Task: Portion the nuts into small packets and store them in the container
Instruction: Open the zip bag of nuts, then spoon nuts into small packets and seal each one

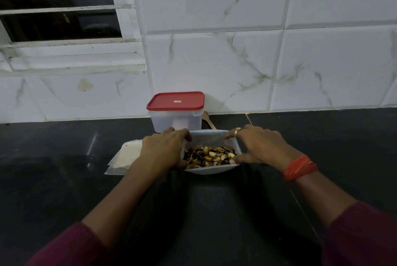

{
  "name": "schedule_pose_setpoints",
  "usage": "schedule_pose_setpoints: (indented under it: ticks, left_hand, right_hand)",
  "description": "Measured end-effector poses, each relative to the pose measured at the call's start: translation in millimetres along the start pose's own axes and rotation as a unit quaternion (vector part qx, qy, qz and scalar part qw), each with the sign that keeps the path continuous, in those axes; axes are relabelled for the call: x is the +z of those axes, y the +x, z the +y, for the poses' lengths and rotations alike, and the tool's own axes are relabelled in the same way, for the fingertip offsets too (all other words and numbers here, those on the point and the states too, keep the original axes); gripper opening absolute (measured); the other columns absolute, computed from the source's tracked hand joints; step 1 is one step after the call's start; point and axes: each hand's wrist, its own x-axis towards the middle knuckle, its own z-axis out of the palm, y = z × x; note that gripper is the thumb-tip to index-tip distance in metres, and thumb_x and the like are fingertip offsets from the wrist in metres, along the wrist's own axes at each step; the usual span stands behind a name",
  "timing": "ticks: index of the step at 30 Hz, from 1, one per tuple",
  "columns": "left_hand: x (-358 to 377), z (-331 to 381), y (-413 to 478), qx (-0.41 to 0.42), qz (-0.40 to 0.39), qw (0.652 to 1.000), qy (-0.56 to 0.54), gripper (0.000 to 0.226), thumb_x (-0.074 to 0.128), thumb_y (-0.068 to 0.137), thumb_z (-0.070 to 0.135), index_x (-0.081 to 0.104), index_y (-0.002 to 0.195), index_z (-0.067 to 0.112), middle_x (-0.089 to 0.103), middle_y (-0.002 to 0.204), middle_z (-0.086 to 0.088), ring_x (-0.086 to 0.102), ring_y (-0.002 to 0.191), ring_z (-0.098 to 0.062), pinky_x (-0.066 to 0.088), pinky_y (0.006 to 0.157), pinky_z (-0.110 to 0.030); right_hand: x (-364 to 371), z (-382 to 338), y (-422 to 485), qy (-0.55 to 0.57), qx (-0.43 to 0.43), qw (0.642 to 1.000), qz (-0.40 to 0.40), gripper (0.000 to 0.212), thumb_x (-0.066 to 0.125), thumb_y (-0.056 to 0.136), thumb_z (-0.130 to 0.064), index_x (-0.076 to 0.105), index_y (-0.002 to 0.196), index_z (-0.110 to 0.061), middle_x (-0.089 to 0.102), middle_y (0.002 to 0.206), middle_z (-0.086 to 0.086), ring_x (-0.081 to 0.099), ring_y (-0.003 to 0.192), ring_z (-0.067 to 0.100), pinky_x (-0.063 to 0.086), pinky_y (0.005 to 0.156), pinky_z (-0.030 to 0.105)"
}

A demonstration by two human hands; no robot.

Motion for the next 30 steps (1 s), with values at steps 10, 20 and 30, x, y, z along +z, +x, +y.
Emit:
schedule_pose_setpoints:
  ticks: [10,20,30]
  left_hand:
    - [8.2,-16.0,22.4,0.017,0.209,0.903,-0.376,0.014,0.073,0.089,0.024,0.064,0.100,0.025,0.065,0.105,0.008,0.066,0.078,-0.004,0.055,0.071,-0.028]
    - [20.2,-38.9,35.4,-0.029,0.243,0.840,-0.485,0.019,0.072,0.091,0.021,0.061,0.106,0.021,0.071,0.092,-0.001,0.073,0.069,-0.019,0.060,0.069,-0.041]
    - [9.4,-38.1,33.6,-0.019,0.242,0.829,-0.504,0.029,0.074,0.089,0.018,0.057,0.112,0.017,0.070,0.093,-0.005,0.073,0.068,-0.021,0.053,0.061,-0.029]
  right_hand:
    - [13.9,27.1,51.0,0.368,0.051,0.913,0.171,0.007,0.070,0.091,-0.033,0.073,0.097,-0.030,0.074,0.087,-0.009,0.070,0.085,0.010,0.058,0.088,0.040]
    - [42.2,13.4,147.0,0.226,0.092,0.964,0.108,0.016,0.073,0.083,-0.039,0.081,0.089,-0.026,0.077,0.093,0.001,0.069,0.091,0.022,0.058,0.082,0.035]
    - [54.1,12.2,149.5,0.249,0.143,0.930,0.231,0.014,0.068,0.081,-0.029,0.077,0.074,-0.020,0.074,0.076,0.002,0.070,0.076,0.024,0.061,0.070,0.037]
